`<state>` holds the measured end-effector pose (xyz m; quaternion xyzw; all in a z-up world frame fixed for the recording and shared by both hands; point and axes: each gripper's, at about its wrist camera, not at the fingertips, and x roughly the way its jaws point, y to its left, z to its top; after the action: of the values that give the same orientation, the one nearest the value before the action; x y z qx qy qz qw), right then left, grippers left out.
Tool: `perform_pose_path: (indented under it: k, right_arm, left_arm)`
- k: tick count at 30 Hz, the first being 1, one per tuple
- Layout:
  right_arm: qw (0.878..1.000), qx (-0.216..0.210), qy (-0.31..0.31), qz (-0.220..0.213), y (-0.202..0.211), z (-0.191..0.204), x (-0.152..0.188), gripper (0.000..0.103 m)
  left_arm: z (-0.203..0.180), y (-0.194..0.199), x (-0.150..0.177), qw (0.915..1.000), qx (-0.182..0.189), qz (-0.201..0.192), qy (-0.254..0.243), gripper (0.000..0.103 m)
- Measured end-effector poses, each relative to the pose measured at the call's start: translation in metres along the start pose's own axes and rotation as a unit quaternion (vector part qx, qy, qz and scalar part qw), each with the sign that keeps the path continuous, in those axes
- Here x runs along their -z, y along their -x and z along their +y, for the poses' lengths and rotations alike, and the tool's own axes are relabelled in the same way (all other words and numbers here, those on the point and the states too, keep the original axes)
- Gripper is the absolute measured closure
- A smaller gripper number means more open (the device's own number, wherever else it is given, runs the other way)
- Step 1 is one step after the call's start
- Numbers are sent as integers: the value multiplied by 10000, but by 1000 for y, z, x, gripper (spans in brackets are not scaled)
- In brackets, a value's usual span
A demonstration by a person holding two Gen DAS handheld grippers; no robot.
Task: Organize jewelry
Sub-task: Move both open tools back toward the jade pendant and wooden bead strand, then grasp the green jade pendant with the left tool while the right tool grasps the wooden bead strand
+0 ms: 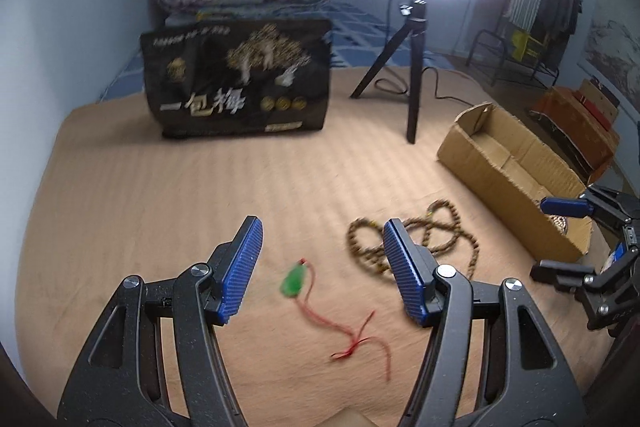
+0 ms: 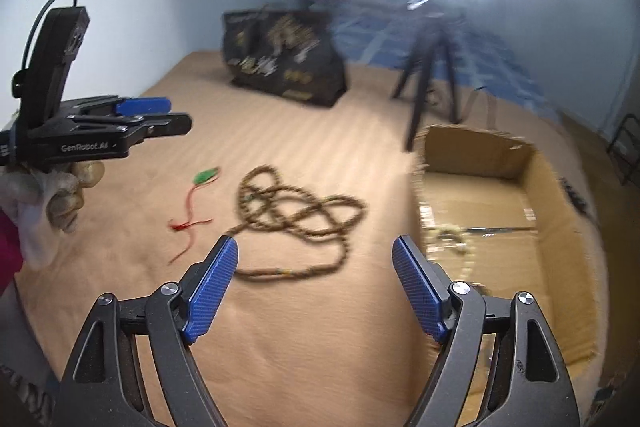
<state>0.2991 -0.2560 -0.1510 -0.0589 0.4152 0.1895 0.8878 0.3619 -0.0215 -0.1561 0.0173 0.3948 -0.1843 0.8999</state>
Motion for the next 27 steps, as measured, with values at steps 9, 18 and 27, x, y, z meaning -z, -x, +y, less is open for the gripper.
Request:
perform_pose_path:
  k: [9, 18, 27]
  right_arm:
    - [9959, -397, 110, 811, -35, 28, 20, 23]
    - [9884, -675, -727, 1152, -71, 23, 33, 23]
    - [9909, -368, -885, 950, -101, 28, 6, 23]
  left_arm:
    - [13, -16, 23, 9992, 218, 324, -54, 38]
    - [12, -40, 42, 9972, 387, 623, -158, 46]
    - [19, -61, 45, 9973, 222, 688, -157, 56]
